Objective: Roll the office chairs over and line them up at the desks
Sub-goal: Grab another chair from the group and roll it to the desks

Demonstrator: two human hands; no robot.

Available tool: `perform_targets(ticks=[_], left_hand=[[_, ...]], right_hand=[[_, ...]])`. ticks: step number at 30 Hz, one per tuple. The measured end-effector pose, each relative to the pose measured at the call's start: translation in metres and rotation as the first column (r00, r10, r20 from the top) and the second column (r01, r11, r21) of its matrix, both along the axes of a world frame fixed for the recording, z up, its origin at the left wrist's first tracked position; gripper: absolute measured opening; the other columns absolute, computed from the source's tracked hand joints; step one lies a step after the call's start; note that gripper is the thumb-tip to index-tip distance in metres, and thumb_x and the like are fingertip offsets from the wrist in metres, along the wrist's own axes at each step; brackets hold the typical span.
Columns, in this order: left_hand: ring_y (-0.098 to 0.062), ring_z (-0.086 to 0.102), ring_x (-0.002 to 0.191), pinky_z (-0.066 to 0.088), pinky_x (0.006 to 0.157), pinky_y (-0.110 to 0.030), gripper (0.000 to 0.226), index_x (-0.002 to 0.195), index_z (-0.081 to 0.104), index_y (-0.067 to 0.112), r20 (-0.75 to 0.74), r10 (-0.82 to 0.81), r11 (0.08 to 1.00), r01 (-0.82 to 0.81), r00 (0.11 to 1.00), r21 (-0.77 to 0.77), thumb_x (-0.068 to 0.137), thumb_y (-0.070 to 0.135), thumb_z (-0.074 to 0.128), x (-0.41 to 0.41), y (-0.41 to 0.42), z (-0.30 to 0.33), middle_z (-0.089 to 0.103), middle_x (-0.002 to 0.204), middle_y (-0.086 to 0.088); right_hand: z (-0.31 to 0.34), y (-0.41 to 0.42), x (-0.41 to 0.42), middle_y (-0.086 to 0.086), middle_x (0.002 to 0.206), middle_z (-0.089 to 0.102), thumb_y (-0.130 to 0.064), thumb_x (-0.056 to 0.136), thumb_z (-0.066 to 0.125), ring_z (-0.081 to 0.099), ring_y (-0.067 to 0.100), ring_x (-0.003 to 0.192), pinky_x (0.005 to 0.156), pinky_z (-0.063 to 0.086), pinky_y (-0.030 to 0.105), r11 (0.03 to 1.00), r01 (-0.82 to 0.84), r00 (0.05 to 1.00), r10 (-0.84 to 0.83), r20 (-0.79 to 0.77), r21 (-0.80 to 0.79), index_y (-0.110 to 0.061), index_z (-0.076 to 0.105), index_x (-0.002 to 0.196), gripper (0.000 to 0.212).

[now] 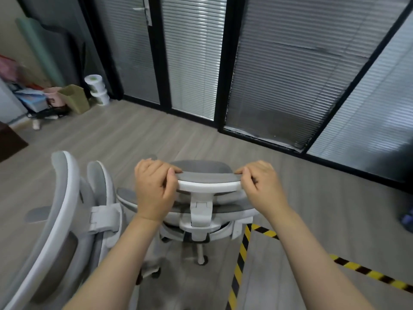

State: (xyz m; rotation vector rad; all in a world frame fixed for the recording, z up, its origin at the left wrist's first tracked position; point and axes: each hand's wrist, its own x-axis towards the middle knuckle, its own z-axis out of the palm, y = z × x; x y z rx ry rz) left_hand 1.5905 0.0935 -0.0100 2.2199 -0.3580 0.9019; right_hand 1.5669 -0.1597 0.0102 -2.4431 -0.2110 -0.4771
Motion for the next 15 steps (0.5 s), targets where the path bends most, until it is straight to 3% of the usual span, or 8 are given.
perform_targets(ticks=[9,15], left_hand=[[-0.026,0.050,0.064,0.037,0.076,-0.045,0.038,0.064,0.067,0.012,0.052,-0.059,0.998,0.060,0.997,-0.018,0.090,0.015,0.039,-0.051,-0.034,0.000,0.055,0.063,0.007],[-0.026,0.051,0.063,0.037,0.073,-0.044,0.039,0.063,0.066,0.012,0.075,-0.098,0.995,0.101,0.992,-0.027,0.090,0.016,0.038,-0.108,-0.074,0.001,0.055,0.062,0.004]], right_hand=[[0.000,-0.027,-0.090,-0.030,0.071,0.046,-0.028,0.095,0.035,0.047,-0.014,0.082,0.087,0.025,0.004,0.999,0.043,0.997,-0.045,0.061,0.034,-0.016,0.071,0.083,0.039],[0.003,-0.060,-0.159,-0.025,0.071,0.049,-0.028,0.095,0.033,0.048,0.000,0.078,0.085,0.028,0.005,0.992,0.116,0.991,-0.119,0.067,0.042,-0.015,0.068,0.080,0.040]])
